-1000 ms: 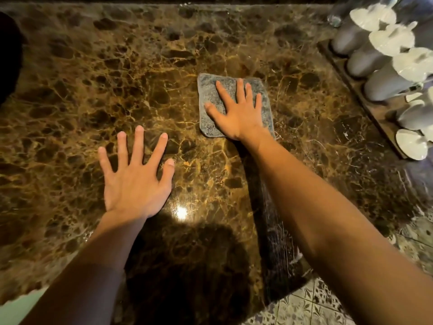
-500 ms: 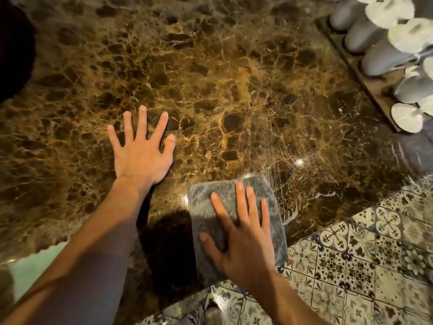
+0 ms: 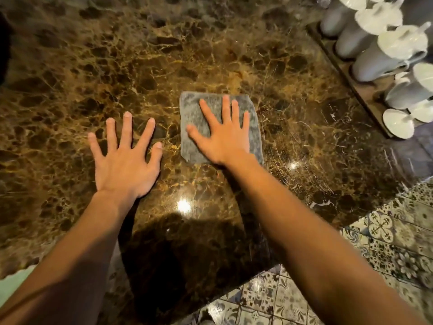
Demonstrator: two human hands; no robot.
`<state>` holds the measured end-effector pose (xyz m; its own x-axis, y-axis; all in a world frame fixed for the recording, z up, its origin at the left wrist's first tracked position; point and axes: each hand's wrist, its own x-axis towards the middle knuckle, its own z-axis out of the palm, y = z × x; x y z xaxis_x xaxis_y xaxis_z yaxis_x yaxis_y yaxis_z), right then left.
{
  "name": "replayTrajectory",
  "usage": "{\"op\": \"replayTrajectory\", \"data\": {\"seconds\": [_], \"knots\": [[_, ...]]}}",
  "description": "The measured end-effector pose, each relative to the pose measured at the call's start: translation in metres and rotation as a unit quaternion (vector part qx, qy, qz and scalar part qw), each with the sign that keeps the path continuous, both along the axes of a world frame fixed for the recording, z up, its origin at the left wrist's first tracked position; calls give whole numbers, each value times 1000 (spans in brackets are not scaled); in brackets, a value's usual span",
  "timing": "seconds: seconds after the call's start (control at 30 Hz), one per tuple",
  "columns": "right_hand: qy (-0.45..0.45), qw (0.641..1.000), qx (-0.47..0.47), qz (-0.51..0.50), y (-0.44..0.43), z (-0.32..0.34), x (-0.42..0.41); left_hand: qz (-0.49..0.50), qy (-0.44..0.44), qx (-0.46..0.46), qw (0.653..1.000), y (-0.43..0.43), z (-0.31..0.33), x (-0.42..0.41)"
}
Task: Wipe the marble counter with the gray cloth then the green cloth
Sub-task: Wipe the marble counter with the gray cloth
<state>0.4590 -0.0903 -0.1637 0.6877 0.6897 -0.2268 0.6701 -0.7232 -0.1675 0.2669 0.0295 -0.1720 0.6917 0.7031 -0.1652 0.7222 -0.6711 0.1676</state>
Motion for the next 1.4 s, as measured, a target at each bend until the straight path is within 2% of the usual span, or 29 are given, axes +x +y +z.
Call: {"op": "replayTrajectory", "data": {"seconds": [0.13, 0.3, 0.5, 0.73, 0.87, 1.2, 1.3, 1.4], "knots": [[7, 1000, -15, -1, 65, 2, 79, -1, 0, 9, 1000, 0, -3, 1], [5, 1000, -17, -8, 84, 4, 104, -3, 3, 5, 1000, 1, -3, 2], [-19, 1000, 9, 16, 39, 1, 66, 0, -2, 13, 1000, 1, -3, 2], [-23, 998, 25, 48, -112, 1, -60, 0, 5, 16, 1000, 1, -3, 1], [1, 999, -7, 33, -175, 7, -117, -2, 6, 7, 1000, 0, 0, 1], [27, 999, -33, 20, -177, 13, -119, 1, 5, -6, 1000, -1, 3, 1], [13, 1000, -14, 7, -167, 10, -108, -4, 14, -9, 1000, -1, 4, 1], [19, 999, -42, -8, -145, 8, -82, 5, 18, -9, 1000, -3, 4, 0]]}}
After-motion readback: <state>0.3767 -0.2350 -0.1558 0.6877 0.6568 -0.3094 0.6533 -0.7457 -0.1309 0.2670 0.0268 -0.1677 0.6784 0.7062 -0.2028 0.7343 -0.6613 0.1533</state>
